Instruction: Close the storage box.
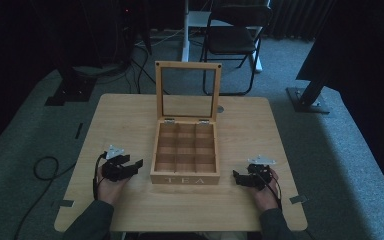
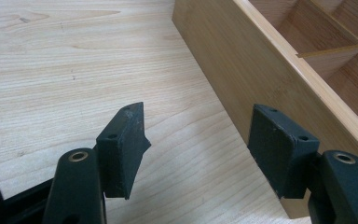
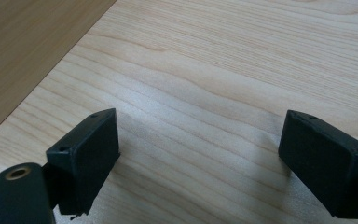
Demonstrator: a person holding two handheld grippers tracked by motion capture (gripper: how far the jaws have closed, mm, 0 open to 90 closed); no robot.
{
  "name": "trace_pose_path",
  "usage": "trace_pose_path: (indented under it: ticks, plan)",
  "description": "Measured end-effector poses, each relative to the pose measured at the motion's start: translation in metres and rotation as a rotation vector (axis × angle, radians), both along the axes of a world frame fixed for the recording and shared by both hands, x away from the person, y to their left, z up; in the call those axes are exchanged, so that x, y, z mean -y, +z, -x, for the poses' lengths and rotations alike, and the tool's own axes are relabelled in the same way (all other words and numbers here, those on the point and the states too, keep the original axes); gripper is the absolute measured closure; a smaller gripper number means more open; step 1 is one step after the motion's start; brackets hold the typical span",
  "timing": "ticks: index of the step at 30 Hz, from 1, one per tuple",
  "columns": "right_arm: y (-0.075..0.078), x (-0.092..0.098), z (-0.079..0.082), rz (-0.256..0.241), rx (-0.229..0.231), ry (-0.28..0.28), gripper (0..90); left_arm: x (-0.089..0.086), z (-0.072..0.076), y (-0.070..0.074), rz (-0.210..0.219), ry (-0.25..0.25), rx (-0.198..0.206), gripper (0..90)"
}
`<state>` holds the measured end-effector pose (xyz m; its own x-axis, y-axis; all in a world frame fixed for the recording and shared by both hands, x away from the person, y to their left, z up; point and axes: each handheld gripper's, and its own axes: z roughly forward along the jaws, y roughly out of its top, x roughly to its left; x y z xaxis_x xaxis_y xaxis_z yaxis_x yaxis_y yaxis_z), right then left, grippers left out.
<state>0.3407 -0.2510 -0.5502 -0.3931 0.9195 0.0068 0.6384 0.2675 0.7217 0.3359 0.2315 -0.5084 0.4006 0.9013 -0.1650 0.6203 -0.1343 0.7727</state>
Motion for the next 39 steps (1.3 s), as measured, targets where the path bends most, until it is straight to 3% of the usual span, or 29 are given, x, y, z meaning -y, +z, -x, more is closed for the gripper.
trace_pose_path:
  ticks: [6, 8, 11, 18, 25, 39]
  plan:
    - [0.0, 0.0, 0.0, 0.0, 0.0, 0.001, 11.8, -0.002, -0.001, 0.0, 0.019, 0.017, -0.011, 37.1]
    - [0.0, 0.0, 0.0, 0.0, 0.0, 0.001, 11.8, -0.001, -0.001, 0.001, -0.012, 0.025, -0.013, 37.0]
    - [0.0, 0.0, 0.0, 0.0, 0.0, 0.0, 11.8, 0.0, -0.003, 0.003, 0.003, 0.02, -0.015, 36.7]
    - [0.0, 0.0, 0.0, 0.001, 0.001, 0.001, 11.9, 0.008, -0.007, 0.017, -0.048, -0.039, 0.011, 37.4]
    - [0.0, 0.0, 0.0, 0.0, 0.0, 0.0, 11.9, 0.013, -0.016, 0.032, -0.084, -0.065, 0.044, 37.4]
    - [0.0, 0.0, 0.0, 0.0, 0.001, 0.001, 11.9, 0.014, -0.039, 0.055, -0.041, -0.066, 0.082, 37.0]
